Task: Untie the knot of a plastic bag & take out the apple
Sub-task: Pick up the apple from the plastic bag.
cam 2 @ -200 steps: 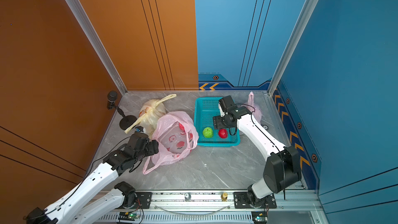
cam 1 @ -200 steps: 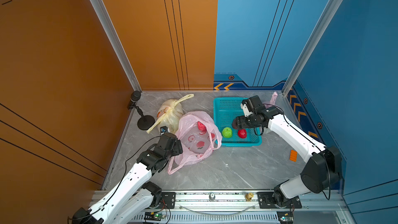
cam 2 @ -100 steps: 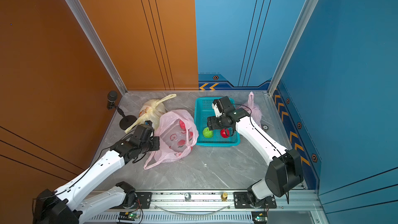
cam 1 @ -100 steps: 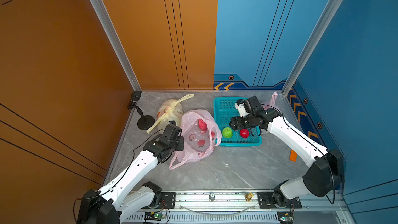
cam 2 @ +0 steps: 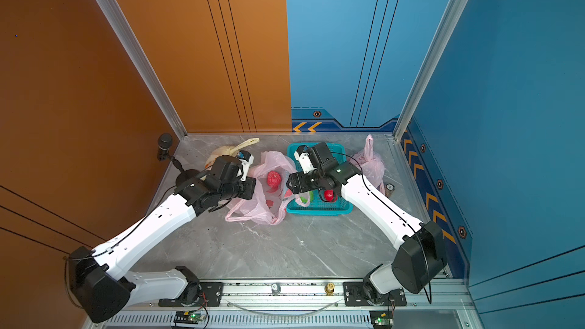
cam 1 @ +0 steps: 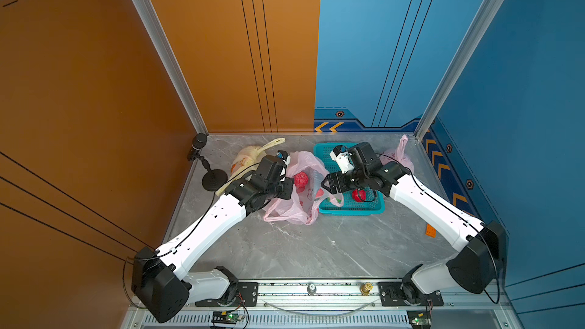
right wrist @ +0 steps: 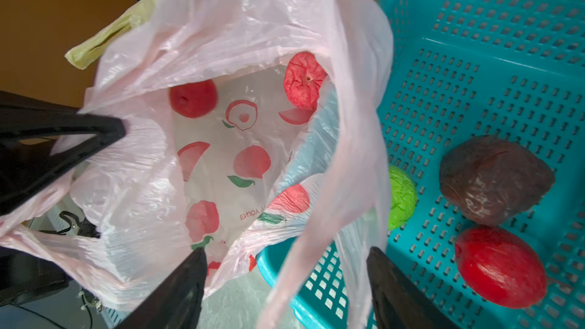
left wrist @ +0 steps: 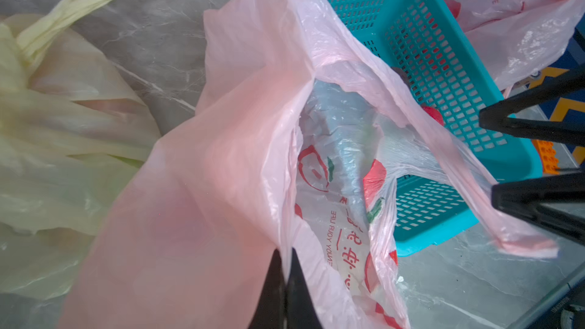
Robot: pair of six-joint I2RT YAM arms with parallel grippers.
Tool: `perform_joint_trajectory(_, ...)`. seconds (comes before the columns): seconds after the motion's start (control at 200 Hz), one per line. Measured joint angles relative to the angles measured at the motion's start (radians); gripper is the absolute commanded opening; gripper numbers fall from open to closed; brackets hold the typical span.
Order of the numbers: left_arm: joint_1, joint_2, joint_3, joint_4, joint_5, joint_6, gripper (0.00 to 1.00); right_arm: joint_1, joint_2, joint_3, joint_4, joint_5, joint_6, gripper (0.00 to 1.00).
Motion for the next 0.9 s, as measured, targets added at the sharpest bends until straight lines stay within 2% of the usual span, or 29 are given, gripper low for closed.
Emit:
perform_joint_trajectory(0.15,-0.006,-0.021,-0.049,-0.005,0.003,-0.005,0.0,0.047,0.0,0.022,0.016,-0.007,-0.003,0.8)
perform_joint_trajectory(0.355,0.003,-0.142,-0.221,-0.007,0.002,-0.037,0.03,0.121,0.008,0.054,0.026,-0.008,-0.027,0.78)
perform_joint_trajectory(0.541,0.028,-0.214,-0.344,0.013,0.003,-0.078,0.03,0.231,0.085,0.097,0.037,0.003,-0.032,0.74)
perform_joint_trajectory(0.741,0.029,-0.223,-0.43,0.068,0.007,-0.108,0.03,0.324,0.218,0.133,0.038,0.089,-0.035,0.7)
perform_joint_trajectory(0.901,0.029,-0.205,-0.44,0.11,0.019,-0.112,0.02,0.344,0.309,0.15,0.043,0.194,-0.034,0.68)
